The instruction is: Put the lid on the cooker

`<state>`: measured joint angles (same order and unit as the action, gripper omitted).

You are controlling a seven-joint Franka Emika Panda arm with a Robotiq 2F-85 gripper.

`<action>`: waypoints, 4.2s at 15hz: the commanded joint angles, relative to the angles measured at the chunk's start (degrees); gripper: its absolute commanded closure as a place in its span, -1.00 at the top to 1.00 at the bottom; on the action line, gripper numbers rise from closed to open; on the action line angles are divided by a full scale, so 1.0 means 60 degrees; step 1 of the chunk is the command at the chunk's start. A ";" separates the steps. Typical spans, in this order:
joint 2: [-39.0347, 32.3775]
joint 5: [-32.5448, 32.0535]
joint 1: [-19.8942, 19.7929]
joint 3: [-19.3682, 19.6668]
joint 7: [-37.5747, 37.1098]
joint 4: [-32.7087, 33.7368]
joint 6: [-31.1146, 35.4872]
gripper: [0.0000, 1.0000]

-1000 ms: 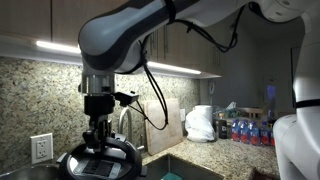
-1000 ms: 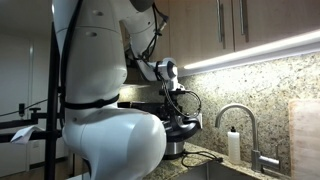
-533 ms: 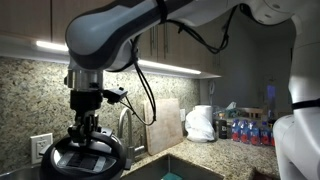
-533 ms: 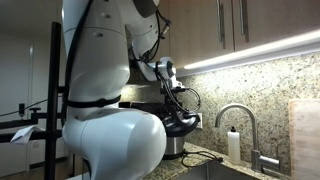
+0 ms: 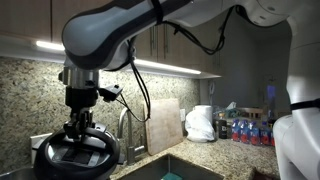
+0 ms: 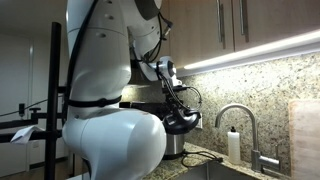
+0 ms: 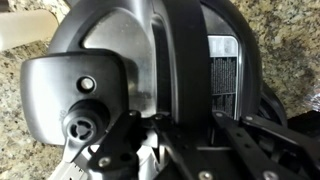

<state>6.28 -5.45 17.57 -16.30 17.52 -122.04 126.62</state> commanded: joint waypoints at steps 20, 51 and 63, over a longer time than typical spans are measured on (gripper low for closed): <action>0.0160 -0.0210 0.0061 -0.0085 -0.0136 0.0025 -0.0632 -0.92; -0.3326 -0.3743 0.1406 -0.0682 -0.0234 0.2989 0.0597 -0.93; -0.3378 -0.3708 0.1310 -0.0435 -0.1676 0.2888 -0.0167 -0.93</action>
<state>-10.75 -26.37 28.07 -21.04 8.69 -102.16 121.98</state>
